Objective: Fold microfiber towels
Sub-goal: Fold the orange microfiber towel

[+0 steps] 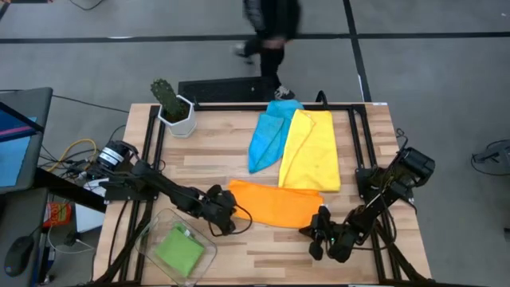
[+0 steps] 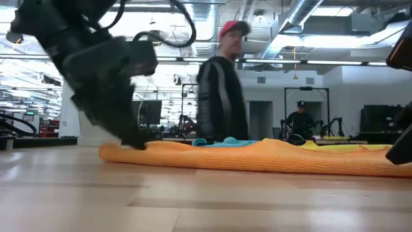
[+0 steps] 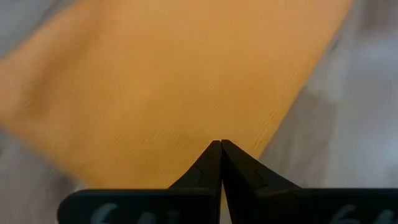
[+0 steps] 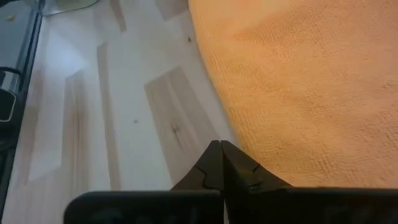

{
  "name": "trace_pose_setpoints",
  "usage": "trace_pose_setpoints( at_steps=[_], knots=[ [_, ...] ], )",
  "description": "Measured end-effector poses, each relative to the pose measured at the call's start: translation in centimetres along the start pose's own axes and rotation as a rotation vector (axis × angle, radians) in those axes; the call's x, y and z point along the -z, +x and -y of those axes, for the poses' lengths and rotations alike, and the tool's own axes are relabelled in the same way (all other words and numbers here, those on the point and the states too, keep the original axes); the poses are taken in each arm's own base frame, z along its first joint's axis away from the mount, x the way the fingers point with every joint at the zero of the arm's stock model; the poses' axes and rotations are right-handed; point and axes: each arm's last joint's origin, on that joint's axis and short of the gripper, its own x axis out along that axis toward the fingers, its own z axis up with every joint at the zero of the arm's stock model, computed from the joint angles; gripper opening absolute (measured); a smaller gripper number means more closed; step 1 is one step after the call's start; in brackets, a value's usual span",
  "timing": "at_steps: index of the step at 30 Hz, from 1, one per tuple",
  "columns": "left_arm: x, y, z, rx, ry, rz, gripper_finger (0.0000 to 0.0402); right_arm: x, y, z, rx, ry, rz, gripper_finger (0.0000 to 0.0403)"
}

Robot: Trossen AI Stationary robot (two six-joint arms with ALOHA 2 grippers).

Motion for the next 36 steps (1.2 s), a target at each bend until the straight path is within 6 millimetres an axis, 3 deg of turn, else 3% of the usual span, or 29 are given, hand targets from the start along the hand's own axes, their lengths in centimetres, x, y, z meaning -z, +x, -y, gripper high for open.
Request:
trace_pose_setpoints(
  at_steps=[7, 15, 19, 23, 28, 36],
  knots=[
    [0.7, 1.1, 0.0, 0.000, -0.001, -0.055, 0.0000, -2.8, -0.3, -1.1, -0.029, -0.044, 0.070, 0.0014],
    [0.7, 1.9, -0.3, 0.005, -0.022, -0.073, 0.0000, -5.9, 3.9, 0.2, 0.005, -0.136, 0.150, 0.0018],
    [0.5, 1.9, -0.5, 0.016, -0.028, -0.084, 0.0000, -6.1, 6.4, 0.6, -0.080, -0.153, 0.155, 0.0013],
    [0.1, 1.6, -0.6, 0.028, -0.045, -0.081, 0.0000, -4.4, 8.4, 1.6, -0.078, -0.123, 0.092, 0.0017],
    [-0.5, 0.7, -1.0, 0.031, -0.027, -0.076, 0.0000, -3.7, 9.1, 2.2, -0.029, -0.121, 0.096, 0.0014],
    [-2.9, -2.2, -3.1, -0.019, -0.042, -0.034, 0.0000, -5.9, 9.0, 3.5, 0.023, -0.133, 0.082, 0.0019]
  ],
)
